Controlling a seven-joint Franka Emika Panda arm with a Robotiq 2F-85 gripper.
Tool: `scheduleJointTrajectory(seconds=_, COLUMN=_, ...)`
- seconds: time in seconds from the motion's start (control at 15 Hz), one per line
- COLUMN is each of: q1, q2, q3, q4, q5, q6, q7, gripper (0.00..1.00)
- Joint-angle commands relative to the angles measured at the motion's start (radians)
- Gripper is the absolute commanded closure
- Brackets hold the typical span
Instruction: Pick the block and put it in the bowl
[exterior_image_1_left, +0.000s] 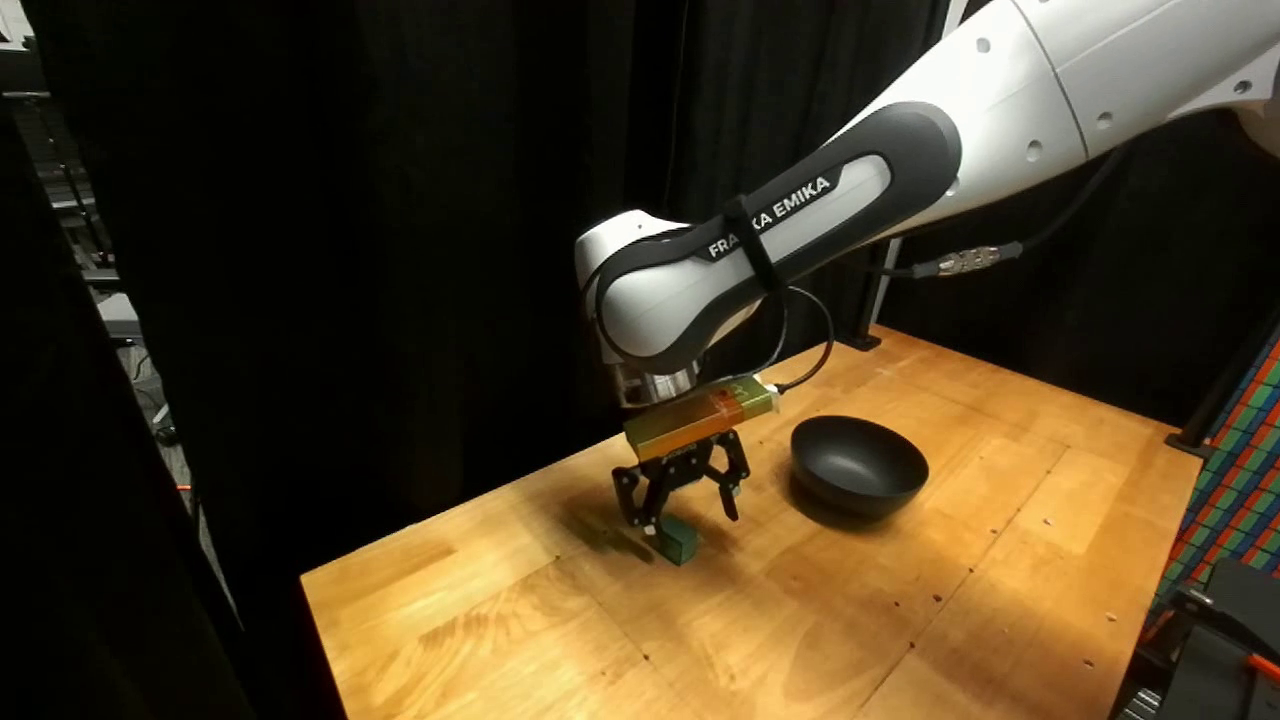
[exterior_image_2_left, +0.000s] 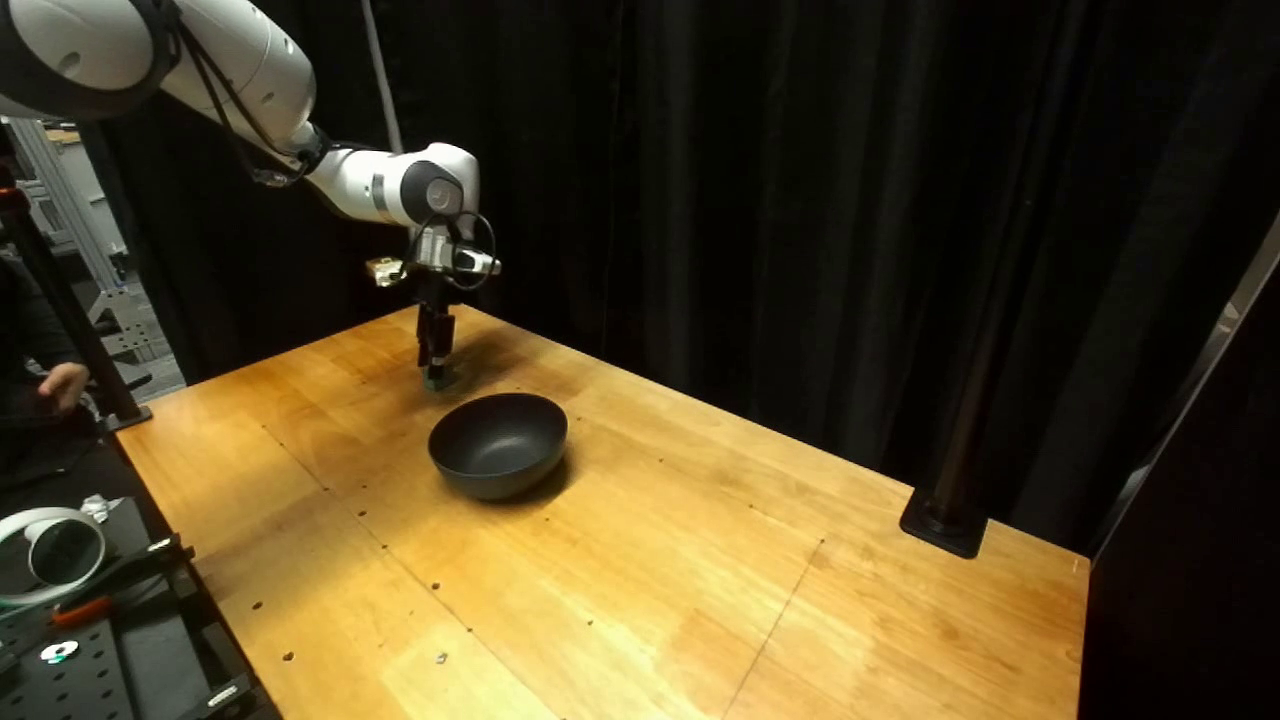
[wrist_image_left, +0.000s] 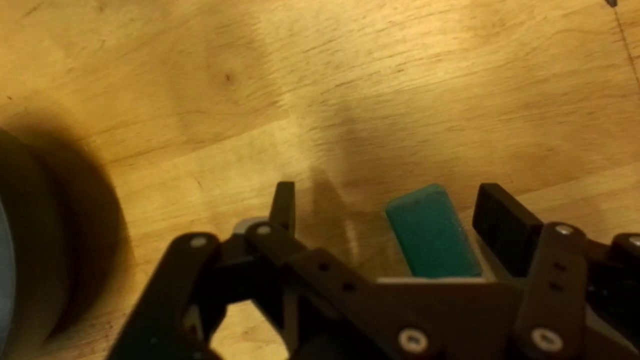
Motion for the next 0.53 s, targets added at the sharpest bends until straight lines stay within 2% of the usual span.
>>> scheduleJointTrajectory(seconds=0.0, q1=0.006, q2=0.030, q3=-0.007, q4=0.058, q5=-0.001, q6=-0.025, q7=0.001, gripper=0.38)
scheduleJointTrajectory(seconds=0.27, q1=0.006, q2=0.038, q3=-0.012, q4=0.072, q5=-0.001, q6=-0.028, q7=0.006, gripper=0.71)
scheduleJointTrajectory(seconds=0.4, q1=0.005, q2=0.041, q3=-0.015, q4=0.080, q5=0.000, q6=-0.033, q7=0.009, gripper=0.85)
scheduleJointTrajectory(seconds=0.47, q1=0.006, q2=0.040, q3=-0.016, q4=0.084, q5=-0.002, q6=-0.033, q7=0.011, gripper=0.88)
